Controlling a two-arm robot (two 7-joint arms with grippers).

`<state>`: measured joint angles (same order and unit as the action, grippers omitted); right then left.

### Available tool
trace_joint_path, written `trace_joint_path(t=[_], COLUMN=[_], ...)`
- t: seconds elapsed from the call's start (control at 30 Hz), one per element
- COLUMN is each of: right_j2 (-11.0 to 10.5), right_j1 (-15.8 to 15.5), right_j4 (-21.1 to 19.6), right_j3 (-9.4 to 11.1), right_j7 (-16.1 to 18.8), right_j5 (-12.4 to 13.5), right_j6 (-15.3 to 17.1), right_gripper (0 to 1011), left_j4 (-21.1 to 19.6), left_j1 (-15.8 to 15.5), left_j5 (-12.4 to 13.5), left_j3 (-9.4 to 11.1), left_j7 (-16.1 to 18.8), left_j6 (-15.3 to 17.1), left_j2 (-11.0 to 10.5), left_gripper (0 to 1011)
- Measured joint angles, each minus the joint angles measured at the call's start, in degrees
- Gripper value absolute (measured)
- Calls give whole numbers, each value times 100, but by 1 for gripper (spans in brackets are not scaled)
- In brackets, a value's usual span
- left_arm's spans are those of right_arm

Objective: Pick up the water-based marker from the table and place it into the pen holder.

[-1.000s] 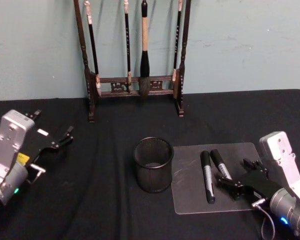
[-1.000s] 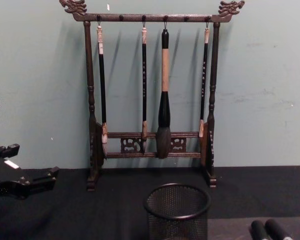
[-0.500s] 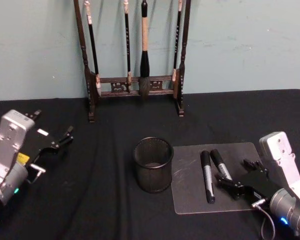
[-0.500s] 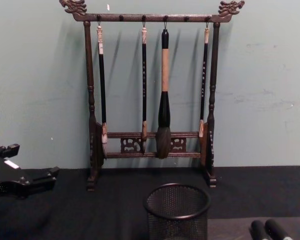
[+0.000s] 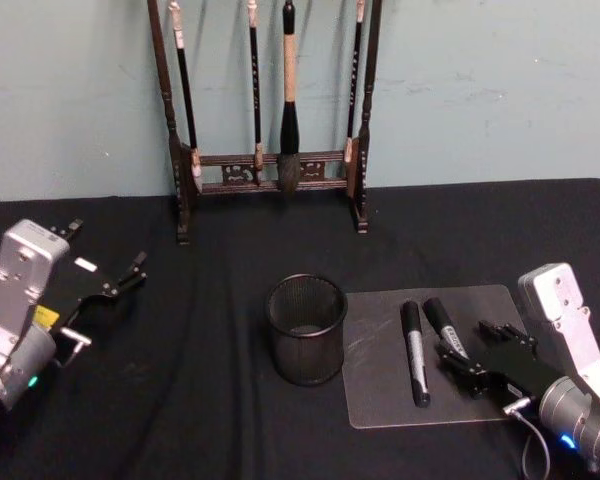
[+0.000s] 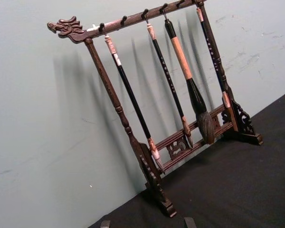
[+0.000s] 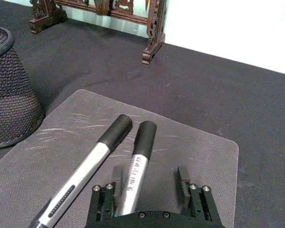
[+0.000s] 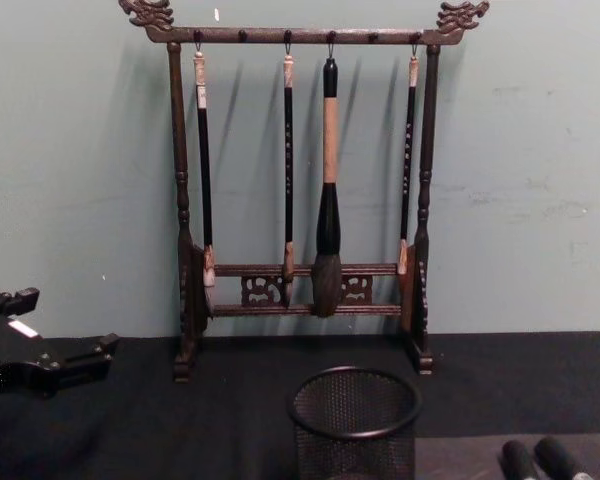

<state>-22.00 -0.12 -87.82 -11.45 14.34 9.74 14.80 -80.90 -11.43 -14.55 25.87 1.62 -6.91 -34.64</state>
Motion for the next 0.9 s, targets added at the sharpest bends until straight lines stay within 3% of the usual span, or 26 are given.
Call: trace_joint_path(t=[0.4,0.5,0.63,0.9], right_j2=[-2,-2,-2,-2], right_j1=[0,0,1,0], right_j4=[-2,-2,-2,-2], right_j3=[-2,-2,-2,-1], right_j7=[-5,-6,-7,-7], right_j5=[5,7,9,9], right_j6=[-6,-7,-7,-7], right_gripper=[392,250,192,192], left_j4=[0,0,0,0], left_j1=[0,0,0,0], left_j5=[0,0,0,0], left_j3=[0,0,0,0], left_j7=[0,0,0,0], left_j6=[0,0,0,0], left_j2=[0,0,0,0], left_gripper=[1009,1009,1009,1009])
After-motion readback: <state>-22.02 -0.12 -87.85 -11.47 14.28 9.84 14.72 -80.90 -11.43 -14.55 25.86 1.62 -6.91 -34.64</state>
